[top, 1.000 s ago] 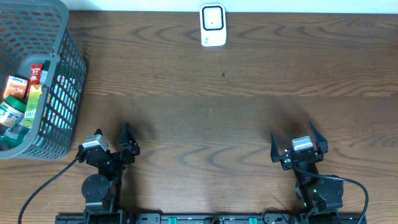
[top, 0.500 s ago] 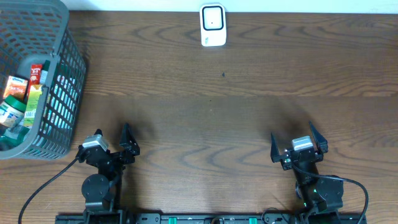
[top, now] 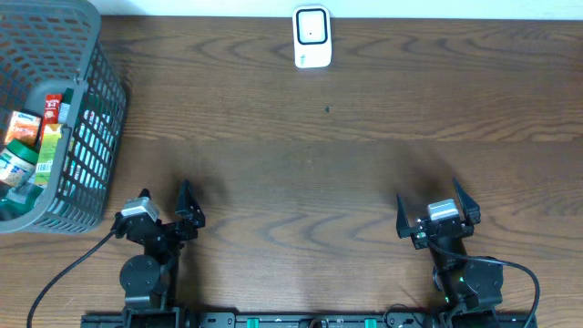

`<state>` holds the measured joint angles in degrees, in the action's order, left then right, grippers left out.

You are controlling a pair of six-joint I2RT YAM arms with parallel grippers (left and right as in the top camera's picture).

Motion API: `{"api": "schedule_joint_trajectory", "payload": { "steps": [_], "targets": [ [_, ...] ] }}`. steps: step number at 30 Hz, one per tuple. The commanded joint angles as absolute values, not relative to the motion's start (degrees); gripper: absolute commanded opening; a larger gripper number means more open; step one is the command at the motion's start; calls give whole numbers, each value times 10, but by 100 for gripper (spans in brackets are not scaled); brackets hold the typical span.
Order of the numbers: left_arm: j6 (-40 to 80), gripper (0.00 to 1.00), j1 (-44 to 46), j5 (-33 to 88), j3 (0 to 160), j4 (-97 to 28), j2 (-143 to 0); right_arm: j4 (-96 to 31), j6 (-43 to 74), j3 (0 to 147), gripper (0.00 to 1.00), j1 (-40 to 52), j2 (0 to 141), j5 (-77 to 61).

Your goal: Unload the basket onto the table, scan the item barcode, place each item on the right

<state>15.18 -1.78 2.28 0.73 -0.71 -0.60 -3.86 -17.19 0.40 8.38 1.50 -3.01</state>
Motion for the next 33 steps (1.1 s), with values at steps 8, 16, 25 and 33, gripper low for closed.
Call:
{"api": "schedule_joint_trajectory", "payload": {
  "steps": [8, 16, 25, 33],
  "targets": [
    [151, 86, -19, 145, 117, -178, -43, -41, -176, 3, 99, 76, 18, -33],
    [146, 86, -19, 175, 464, -391, -286, -41, -176, 3, 99, 76, 18, -33],
    [43, 87, -19, 154, 1054, -799, -720, -41, -176, 3, 99, 76, 18, -33],
    [30, 86, -20, 48, 1247, -822, -895, -41, -176, 3, 99, 76, 18, -33]
  ]
}}
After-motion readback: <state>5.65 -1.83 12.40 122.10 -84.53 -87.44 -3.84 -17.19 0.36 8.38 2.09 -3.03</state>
